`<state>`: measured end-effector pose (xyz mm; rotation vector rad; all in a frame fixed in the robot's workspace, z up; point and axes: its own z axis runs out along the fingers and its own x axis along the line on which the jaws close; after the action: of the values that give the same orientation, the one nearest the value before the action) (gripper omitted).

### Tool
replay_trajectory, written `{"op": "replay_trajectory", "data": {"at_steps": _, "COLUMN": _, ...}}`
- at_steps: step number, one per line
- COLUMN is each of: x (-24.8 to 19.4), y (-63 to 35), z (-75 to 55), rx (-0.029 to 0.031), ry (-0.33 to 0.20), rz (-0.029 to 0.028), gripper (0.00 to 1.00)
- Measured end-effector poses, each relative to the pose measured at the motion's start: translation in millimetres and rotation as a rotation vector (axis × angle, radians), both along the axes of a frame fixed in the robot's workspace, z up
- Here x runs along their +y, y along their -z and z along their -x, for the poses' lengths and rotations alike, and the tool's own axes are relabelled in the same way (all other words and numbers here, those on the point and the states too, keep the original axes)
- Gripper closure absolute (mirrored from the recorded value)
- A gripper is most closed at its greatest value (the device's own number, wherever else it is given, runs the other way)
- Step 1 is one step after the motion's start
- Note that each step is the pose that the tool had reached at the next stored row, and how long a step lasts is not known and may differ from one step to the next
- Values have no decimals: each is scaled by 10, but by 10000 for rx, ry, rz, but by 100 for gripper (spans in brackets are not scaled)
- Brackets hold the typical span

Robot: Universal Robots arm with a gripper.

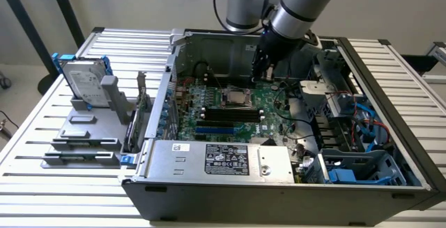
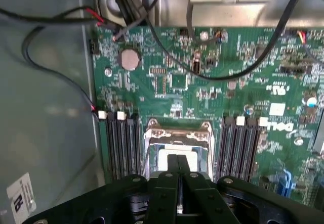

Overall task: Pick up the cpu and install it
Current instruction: 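Close the cpu cover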

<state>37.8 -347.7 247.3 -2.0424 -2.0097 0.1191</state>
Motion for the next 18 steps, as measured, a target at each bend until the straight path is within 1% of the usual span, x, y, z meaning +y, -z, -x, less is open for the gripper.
{"op": "replay_trajectory", "data": {"at_steps": 3, "x": 0, "y": 0, "z": 48, "rx": 395, "ry": 0, "rz": 0, "gripper": 89}}
{"op": "replay_trajectory", "data": {"at_steps": 7, "x": 0, "y": 1, "z": 109, "rx": 897, "ry": -2, "rz": 1, "gripper": 89}}
{"op": "replay_trajectory", "data": {"at_steps": 8, "x": 0, "y": 1, "z": 124, "rx": 1017, "ry": -4, "rz": 1, "gripper": 89}}
{"op": "replay_trajectory", "data": {"at_steps": 9, "x": 0, "y": 2, "z": 138, "rx": 1122, "ry": -5, "rz": 1, "gripper": 89}}
{"op": "replay_trajectory", "data": {"at_steps": 10, "x": 0, "y": 3, "z": 152, "rx": 1210, "ry": -8, "rz": 0, "gripper": 89}}
{"op": "replay_trajectory", "data": {"at_steps": 11, "x": 0, "y": 7, "z": 170, "rx": 1267, "ry": -13, "rz": 0, "gripper": 89}}
{"op": "replay_trajectory", "data": {"at_steps": 13, "x": 0, "y": 21, "z": 218, "rx": 1333, "ry": -21, "rz": 1, "gripper": 89}}
{"op": "replay_trajectory", "data": {"at_steps": 14, "x": -1, "y": 32, "z": 241, "rx": 1355, "ry": -23, "rz": 2, "gripper": 89}}
{"op": "replay_trajectory", "data": {"at_steps": 18, "x": -2, "y": 104, "z": 328, "rx": 1361, "ry": -29, "rz": 1, "gripper": 89}}
